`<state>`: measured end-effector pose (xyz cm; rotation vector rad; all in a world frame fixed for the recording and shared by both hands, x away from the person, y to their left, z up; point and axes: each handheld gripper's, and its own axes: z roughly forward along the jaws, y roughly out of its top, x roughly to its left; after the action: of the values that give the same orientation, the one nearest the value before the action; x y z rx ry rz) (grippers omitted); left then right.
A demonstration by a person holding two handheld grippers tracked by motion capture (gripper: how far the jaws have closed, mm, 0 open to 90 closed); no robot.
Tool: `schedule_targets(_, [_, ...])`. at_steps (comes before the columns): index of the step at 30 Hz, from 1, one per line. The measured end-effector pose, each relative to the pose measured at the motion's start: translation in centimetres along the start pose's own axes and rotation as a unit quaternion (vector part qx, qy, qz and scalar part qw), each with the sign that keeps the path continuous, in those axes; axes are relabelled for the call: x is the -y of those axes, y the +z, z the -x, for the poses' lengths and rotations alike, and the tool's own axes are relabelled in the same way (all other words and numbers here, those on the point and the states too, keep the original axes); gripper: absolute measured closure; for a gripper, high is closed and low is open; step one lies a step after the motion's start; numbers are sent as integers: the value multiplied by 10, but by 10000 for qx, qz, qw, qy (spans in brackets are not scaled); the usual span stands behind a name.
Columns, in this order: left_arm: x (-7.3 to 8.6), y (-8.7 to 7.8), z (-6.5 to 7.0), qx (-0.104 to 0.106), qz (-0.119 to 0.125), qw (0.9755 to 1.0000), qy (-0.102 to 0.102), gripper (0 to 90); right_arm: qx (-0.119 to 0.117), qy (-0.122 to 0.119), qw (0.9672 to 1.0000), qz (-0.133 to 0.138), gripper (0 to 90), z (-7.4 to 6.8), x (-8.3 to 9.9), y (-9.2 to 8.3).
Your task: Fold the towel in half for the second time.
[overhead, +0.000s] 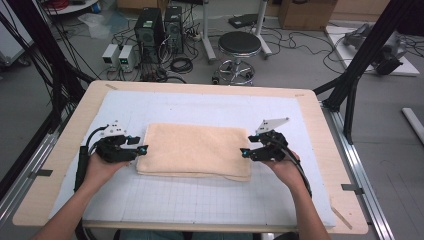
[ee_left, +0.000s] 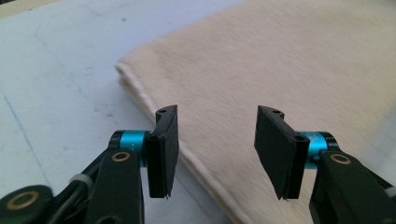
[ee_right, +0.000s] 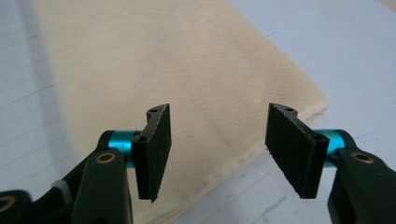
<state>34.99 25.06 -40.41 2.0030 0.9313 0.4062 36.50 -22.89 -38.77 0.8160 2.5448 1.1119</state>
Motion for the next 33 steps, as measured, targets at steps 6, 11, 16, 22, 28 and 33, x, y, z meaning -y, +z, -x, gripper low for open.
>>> schedule_targets(6, [7, 23, -20, -133, -152, 9983, -549, 468, 247, 305, 9992, -24, 366, 25, -5, 23])
schedule_targets(11, [-1, 37, -22, -79, -233, 9982, -554, 439, 426, 624, 9970, -168, 328, 38, 1, 39])
schedule_targets(16, [-4, 52, -29, -213, -443, 9960, -753, 401, 306, 886, 9952, -291, 320, 44, 6, 53])
schedule_targets(22, [2, 59, -36, 185, -404, 9926, -1127, 522, -107, 1092, 9935, -315, 472, 48, 11, 59])
schedule_targets(28, [0, 61, -30, 218, -360, 9943, -984, 733, -493, 829, 9950, -275, 769, 46, 8, 60])
schedule_targets(33, [-3, 60, -30, 14, -204, 9944, -1035, 773, -242, 734, 9968, -214, 784, 45, 1, 53])
